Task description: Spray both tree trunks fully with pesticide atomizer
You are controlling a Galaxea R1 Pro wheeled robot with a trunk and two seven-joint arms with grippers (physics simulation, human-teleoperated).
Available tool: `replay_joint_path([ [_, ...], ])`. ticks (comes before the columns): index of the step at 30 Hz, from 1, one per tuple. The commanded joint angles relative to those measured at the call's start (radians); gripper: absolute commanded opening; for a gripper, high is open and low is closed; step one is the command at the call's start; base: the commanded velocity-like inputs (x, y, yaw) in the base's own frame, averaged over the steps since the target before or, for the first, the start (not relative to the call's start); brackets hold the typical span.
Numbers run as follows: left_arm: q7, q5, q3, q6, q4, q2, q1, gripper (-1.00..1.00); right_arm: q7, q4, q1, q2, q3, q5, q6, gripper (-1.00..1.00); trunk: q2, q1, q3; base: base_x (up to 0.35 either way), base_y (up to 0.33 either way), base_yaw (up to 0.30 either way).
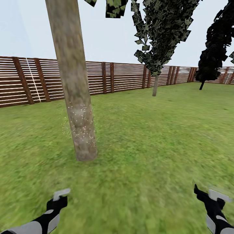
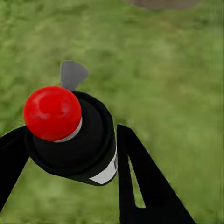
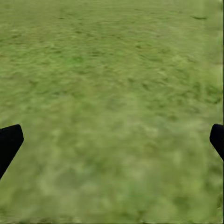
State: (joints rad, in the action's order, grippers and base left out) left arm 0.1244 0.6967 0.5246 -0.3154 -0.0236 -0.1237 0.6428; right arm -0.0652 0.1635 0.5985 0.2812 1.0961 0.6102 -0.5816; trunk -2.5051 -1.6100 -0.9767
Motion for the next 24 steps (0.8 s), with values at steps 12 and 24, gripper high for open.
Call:
replay_joint_path([
  [12, 0.109, 0.159, 0.003, -0.135, 0.004, 0.003, -0.099, -1.0, 0.062, -0.042, -0.059, -0.032, 0.001, 0.005, -0.045, 1.0, 0.0, 0.0, 0.0, 0.0, 0.0, 0.0],
  [24, 0.11, 0.159, 0.003, -0.136, 0.004, 0.004, -0.104, -1.0, 0.062, -0.102, -0.059, -0.203, 0.002, 0.004, -0.035, 1.0, 0.0, 0.0, 0.0, 0.0, 0.0, 0.0],
])
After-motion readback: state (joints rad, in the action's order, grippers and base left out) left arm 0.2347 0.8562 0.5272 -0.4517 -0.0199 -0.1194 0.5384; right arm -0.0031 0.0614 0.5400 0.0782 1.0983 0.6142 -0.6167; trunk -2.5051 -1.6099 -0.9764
